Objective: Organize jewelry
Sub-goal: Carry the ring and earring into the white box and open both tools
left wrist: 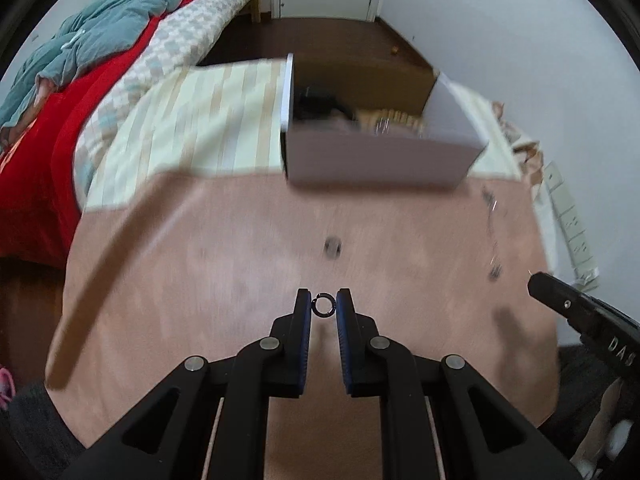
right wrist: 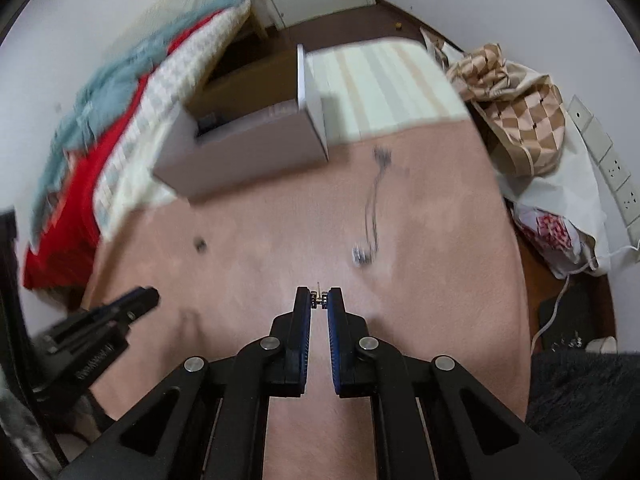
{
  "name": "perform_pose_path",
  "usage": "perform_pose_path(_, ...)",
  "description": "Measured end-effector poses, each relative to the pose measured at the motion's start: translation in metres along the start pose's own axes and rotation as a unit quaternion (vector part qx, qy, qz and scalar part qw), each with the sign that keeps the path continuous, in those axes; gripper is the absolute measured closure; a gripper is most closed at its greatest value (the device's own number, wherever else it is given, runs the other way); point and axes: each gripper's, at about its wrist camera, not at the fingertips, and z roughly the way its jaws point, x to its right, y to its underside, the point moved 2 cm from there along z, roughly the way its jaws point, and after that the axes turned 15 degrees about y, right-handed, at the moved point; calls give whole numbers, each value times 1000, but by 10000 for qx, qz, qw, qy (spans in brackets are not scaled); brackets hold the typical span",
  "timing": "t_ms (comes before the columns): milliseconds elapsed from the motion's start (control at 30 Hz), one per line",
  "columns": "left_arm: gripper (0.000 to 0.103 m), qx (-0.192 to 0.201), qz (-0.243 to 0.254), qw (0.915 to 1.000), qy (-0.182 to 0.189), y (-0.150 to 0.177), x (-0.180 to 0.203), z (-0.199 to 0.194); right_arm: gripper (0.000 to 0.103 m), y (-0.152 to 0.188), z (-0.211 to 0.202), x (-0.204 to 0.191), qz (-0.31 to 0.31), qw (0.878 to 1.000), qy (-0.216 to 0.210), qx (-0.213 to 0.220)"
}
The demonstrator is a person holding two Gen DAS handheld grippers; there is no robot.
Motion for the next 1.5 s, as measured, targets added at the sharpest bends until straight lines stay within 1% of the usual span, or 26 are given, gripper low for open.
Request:
perform_pose_path(133,93,182,-44,9996,214,-46,2,-6,94,-55,-16,-11,86,9990,-349,261)
perform_pose_path(200,93,220,-59,9992,335,-77,0,-4,94,-80,-17,-19,39,9984,-450,341)
perform_pose_path(267,93,221,-52,9991,360,-102,-3,4,94,-111,-11,-31,-84,9978,-501,418)
perform_pose_path(367,93,42,-127,9992,384,-136,-16,27,94,-146,11,-47,-217,9979,-531,293)
perform_pose_path(467,93,-175,-207,9988,418,-159,-25,51,94,-178,43,-62,-409,9978,-512,4)
perform_pose_path(567,93,-321,-292,9983,390,-173,-33,68,94,-195,68,-73,-592,9969,-467,-227)
perform_pose_path(667,92,-477,-470,9970,389,-178,-37,78,94,-202,85,-78,-750,9958,-397,-349)
perform_pose_path(800,89,-459,-536,9971,294,-184,-39,78,94,-206,98,-78,-782,9952,-367,-468)
perform_pose_path(833,80,-445,-542,9971,286,-185,-39,77,93,-206,99,-78,-766,9951,-383,-493)
perform_pose_path(867,68,-409,-532,9974,250,-186,-38,74,93,-207,101,-76,-740,9951,-369,-549)
perform_pose_path(900,64,-368,-532,9974,319,-186,-37,71,93,-207,101,-75,-729,9951,-338,-570)
perform_pose_path(933,56,-356,-543,9973,344,-188,-36,70,93,-208,100,-74,-716,9954,-296,-558)
perform_pose_path(967,47,-326,-528,9976,316,-188,-34,67,92,-209,98,-72,-684,9956,-346,-542)
perform_pose_path(1000,42,-276,-477,9982,228,-188,-32,63,91,-209,96,-70,-665,9960,-294,-515)
perform_pose_path(1033,30,-238,-432,9987,156,-190,-31,60,90,-209,93,-69,-669,9963,-240,-475)
perform_pose_path(1067,23,-189,-385,9990,109,-190,-29,56,88,-209,90,-68,-672,9965,-237,-434)
perform_pose_path(1133,22,-116,-368,9992,96,-191,-28,49,88,-208,82,-65,-632,9970,-246,-379)
perform_pose_path(1167,19,-78,-347,9994,28,-191,-28,44,87,-207,78,-65,-635,9972,-221,-332)
perform_pose_path(1200,16,-33,-308,9995,-41,-191,-27,40,85,-207,75,-64,-646,9973,-203,-296)
perform_pose_path(1233,7,2,-282,9996,-101,-191,-27,37,82,-206,70,-64,-652,9975,-158,-236)
perform_pose_path(1267,1,90,-230,9994,-231,-189,-28,30,74,-204,65,-64,-661,9976,-92,-169)
perform_pose_path(1300,1,191,-178,9990,-368,-187,-29,24,64,-203,62,-64,-673,9976,-46,-126)
perform_pose_path(1333,1,252,-153,9985,-465,-185,-29,20,58,-200,56,-64,-720,9973,110,-36)
perform_pose_path(1400,1,409,-97,9966,-716,-175,-32,9,41,-194,47,-64,-778,9962,365,116)
perform_pose_path(1433,0,457,-83,9958,-788,-171,-34,6,36,-191,44,-64,-821,9954,465,159)
perform_pose_path(1500,0,539,-51,9937,-983,-157,-38,-1,13,-182,39,-66,-922,9923,783,256)
